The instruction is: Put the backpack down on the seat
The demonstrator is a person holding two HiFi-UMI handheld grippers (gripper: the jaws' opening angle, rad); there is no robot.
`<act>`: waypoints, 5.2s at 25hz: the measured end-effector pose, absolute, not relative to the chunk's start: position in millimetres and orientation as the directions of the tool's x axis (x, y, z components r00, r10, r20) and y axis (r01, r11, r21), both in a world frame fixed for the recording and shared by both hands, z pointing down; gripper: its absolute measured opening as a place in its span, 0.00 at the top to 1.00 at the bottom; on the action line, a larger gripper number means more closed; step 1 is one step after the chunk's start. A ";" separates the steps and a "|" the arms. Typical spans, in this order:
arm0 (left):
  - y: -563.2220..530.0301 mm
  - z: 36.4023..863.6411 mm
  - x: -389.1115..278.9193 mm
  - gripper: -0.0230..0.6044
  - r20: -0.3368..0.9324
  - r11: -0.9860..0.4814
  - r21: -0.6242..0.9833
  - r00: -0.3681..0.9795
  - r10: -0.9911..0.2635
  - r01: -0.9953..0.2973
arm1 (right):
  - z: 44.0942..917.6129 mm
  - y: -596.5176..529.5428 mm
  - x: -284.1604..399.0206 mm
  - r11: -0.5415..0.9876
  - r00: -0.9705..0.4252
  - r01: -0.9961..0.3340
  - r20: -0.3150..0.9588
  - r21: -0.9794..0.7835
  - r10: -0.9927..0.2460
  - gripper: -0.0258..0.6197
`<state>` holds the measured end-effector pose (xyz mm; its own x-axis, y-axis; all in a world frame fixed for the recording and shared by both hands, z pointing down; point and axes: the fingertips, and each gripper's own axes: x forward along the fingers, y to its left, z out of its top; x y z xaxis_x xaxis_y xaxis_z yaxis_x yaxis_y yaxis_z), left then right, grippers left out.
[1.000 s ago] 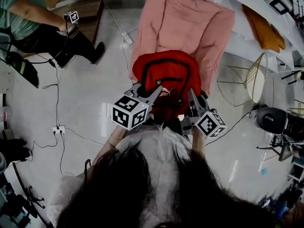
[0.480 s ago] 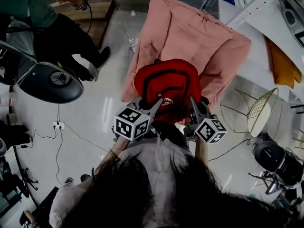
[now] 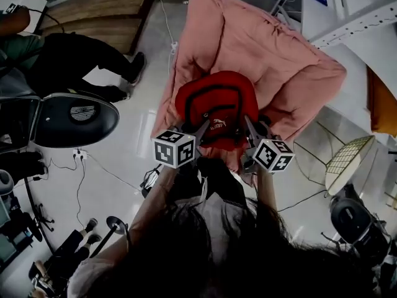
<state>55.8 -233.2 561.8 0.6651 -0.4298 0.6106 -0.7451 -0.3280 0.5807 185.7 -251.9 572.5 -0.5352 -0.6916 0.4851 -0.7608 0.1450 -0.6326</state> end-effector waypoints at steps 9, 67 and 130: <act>-262.6 650.5 59.0 0.88 0.678 -0.200 0.609 0.634 -0.371 -0.768 | 671.7 -297.9 190.2 0.081 -0.530 -0.780 0.585 -0.621 -0.614 0.88; 15.9 485.6 -134.5 0.70 0.303 -0.454 0.571 0.689 -0.658 -0.684 | 481.6 -19.3 41.5 0.357 -0.487 -0.855 0.349 -0.375 -0.801 0.73; 308.4 414.2 47.1 0.77 0.318 -0.518 0.364 0.626 -0.712 -0.774 | 407.1 305.0 128.7 0.655 -0.738 -0.670 0.216 -0.348 -0.640 0.84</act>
<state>47.1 308.4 414.2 0.6258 -0.7123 0.3178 -0.7741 -0.5177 0.3643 128.7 305.0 407.1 -0.7378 -0.6395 0.2160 -0.6701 0.6555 -0.3483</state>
